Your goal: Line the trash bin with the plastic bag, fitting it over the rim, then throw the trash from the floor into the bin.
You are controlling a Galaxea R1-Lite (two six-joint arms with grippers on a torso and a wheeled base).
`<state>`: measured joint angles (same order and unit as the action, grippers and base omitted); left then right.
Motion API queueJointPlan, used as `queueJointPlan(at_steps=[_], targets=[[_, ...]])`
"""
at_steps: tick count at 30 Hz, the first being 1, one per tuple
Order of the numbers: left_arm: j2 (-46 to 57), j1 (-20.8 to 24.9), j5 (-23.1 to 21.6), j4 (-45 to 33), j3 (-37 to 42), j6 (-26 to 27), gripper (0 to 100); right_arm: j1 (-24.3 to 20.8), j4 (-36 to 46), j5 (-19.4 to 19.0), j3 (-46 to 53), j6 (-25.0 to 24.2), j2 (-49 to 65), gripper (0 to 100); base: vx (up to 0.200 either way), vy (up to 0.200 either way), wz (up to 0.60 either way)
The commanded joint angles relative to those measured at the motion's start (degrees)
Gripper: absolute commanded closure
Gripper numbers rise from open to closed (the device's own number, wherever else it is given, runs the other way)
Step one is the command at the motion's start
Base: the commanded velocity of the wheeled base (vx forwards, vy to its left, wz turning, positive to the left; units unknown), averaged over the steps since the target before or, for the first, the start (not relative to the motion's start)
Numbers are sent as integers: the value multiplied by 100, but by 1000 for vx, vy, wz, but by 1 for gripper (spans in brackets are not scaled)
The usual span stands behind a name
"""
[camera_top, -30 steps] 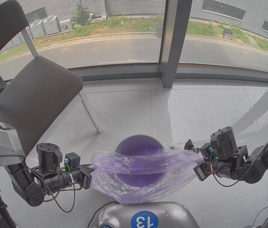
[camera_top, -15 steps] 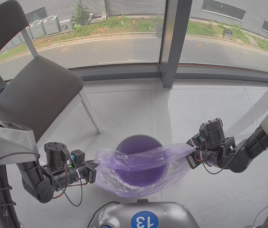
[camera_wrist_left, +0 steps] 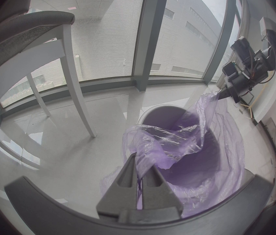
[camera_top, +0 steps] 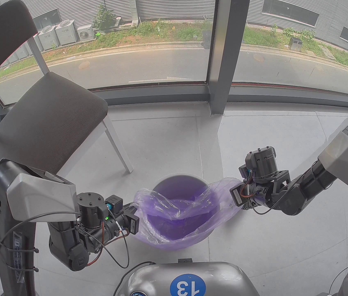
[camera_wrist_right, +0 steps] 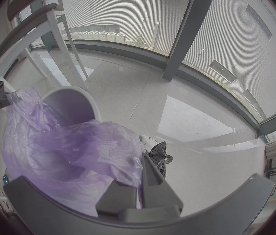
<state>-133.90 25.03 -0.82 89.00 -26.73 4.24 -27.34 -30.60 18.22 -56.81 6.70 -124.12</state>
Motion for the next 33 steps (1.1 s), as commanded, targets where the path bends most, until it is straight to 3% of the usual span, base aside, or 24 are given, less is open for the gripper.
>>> queueJointPlan(at_steps=[1, 10, 23, 28, 33], targets=[[-136, 20, 55, 3, -201, -2, 100, 45, -104, 41, -111, -3, -112, 100, 0, 0, 0], [-22, -332, 64, -50, -341, 24, 100, 221, -131, 58, 126, 41, 204, 100, 0, 0, 0], [171, -279, 73, -199, -315, 6, 100, 502, -104, 102, 425, 156, 380, 100, 0, 0, 0], [189, -279, 73, -190, -245, 15, 100, 467, -122, 111, 566, 164, 407, 100, 0, 0, 0], [549, -297, -173, -278, 300, 86, 100, 106, -69, 111, 1207, 191, 899, 100, 0, 0, 0]])
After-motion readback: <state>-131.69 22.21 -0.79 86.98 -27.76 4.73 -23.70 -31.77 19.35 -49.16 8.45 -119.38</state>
